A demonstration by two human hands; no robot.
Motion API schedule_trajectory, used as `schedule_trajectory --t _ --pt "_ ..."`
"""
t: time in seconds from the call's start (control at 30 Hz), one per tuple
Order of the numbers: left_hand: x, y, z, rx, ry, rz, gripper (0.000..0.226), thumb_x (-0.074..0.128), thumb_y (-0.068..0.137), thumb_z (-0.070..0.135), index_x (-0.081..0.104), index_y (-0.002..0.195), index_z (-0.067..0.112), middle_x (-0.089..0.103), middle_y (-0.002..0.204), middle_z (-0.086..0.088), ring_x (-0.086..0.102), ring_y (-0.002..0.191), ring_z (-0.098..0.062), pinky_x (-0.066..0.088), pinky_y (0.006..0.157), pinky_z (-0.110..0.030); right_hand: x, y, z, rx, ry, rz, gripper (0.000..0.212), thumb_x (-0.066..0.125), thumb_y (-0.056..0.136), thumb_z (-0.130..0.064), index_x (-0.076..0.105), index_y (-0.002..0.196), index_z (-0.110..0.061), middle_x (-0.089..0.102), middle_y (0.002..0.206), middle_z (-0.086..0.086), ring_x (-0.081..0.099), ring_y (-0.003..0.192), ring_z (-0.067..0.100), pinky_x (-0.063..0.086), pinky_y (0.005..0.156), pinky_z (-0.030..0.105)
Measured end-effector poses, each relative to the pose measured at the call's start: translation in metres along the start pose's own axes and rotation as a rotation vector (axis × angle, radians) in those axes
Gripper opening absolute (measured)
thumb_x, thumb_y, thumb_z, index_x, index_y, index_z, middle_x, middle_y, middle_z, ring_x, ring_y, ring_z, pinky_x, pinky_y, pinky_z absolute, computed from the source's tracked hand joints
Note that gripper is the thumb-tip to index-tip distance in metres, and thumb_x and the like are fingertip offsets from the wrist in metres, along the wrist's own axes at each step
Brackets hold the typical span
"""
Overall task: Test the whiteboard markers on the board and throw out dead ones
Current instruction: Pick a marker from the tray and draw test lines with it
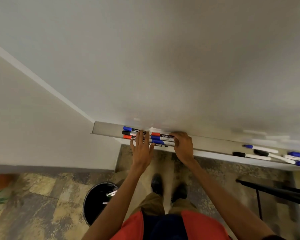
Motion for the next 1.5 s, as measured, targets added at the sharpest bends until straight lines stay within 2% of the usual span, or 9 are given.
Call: schedule_trajectory --t 0.2,0.33,0.47,0.57,0.73,0.97,1.13,1.3,1.5 --pt "0.003 -0.003 -0.007 0.024 -0.046 0.039 0.062 0.031 0.106 0.045 0.011 0.159 0.020 0.002 0.167 -0.005 -0.002 0.154 -0.023 0.003 0.123 -0.054 0.004 -0.006 0.002 -0.001 -0.005 -0.029 0.041 0.068 0.083 0.004 0.068 0.119 -0.015 0.070 0.116 0.007 0.064 0.109 0.025 0.051 0.099 0.046" --pt "0.005 -0.003 -0.004 0.073 -0.104 0.104 0.061 0.027 0.104 0.043 0.017 0.158 0.016 0.010 0.166 -0.008 0.001 0.153 -0.023 0.005 0.123 -0.054 0.001 -0.010 -0.002 0.044 0.018 0.020 0.041 0.064 0.084 0.008 0.069 0.118 -0.014 0.070 0.117 0.008 0.063 0.110 0.026 0.049 0.101 0.047" --pt "0.005 -0.001 0.012 0.113 -0.162 0.089 0.056 0.039 0.106 0.035 0.025 0.155 0.013 0.019 0.164 -0.010 0.010 0.153 -0.028 0.010 0.122 -0.057 -0.008 -0.016 -0.002 0.091 0.055 0.088 0.036 0.059 0.087 0.008 0.070 0.116 -0.011 0.070 0.115 0.011 0.064 0.107 0.027 0.052 0.097 0.048" --pt "0.006 0.001 0.028 0.189 -0.142 0.146 0.051 0.049 0.103 0.030 0.039 0.148 0.008 0.035 0.156 -0.016 0.027 0.147 -0.033 0.021 0.118 -0.059 -0.020 -0.023 0.002 0.123 0.070 0.155 0.033 0.056 0.090 0.006 0.070 0.114 -0.011 0.071 0.113 0.010 0.064 0.105 0.026 0.052 0.094 0.048" --pt "0.020 0.002 0.056 0.299 -0.122 0.175 0.039 0.049 0.102 0.027 0.050 0.135 0.007 0.047 0.145 -0.017 0.039 0.139 -0.034 0.028 0.115 -0.059 -0.046 -0.031 0.013 0.170 0.056 0.235 0.027 0.056 0.094 -0.001 0.069 0.116 -0.010 0.072 0.112 0.010 0.065 0.103 0.027 0.050 0.097 0.043" --pt "0.035 -0.011 0.124 0.465 -0.146 0.074 0.033 0.040 0.103 0.027 0.058 0.124 0.008 0.058 0.127 -0.014 0.051 0.124 -0.031 0.040 0.106 -0.054 -0.098 -0.055 0.064 0.285 0.079 0.326 0.025 0.058 0.094 -0.003 0.069 0.116 -0.010 0.070 0.115 0.008 0.062 0.105 0.025 0.050 0.095 0.039" --pt "0.055 -0.018 0.195 0.583 -0.070 -0.067 0.033 0.044 0.105 0.020 0.054 0.133 0.008 0.058 0.131 -0.013 0.051 0.123 -0.030 0.042 0.103 -0.045 -0.148 -0.072 0.128 0.334 0.041 0.323 0.023 0.061 0.094 -0.008 0.069 0.114 -0.014 0.070 0.113 0.008 0.062 0.105 0.025 0.050 0.094 0.037" --pt "0.081 -0.019 0.267 0.584 0.070 -0.220 0.040 0.040 0.106 0.022 0.043 0.144 0.010 0.048 0.143 -0.012 0.043 0.130 -0.029 0.039 0.106 -0.045 -0.188 -0.080 0.175 0.296 -0.079 0.224 0.027 0.067 0.089 -0.005 0.069 0.116 -0.010 0.069 0.116 0.011 0.061 0.111 0.028 0.050 0.097 0.041" --pt "0.118 -0.020 0.316 0.546 0.183 -0.267 0.035 0.044 0.105 0.017 0.050 0.138 0.011 0.052 0.133 -0.012 0.047 0.123 -0.028 0.040 0.099 -0.042 -0.201 -0.085 0.209 0.185 -0.151 0.052 0.029 0.068 0.087 -0.005 0.068 0.116 -0.011 0.065 0.123 0.011 0.055 0.120 0.031 0.042 0.102 0.042"
Point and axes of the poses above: each hand's wrist, its own y-axis towards the middle knuckle, its own x-axis out of the palm, z = x × y, the point moved 1 cm from there along y, towards the middle knuckle
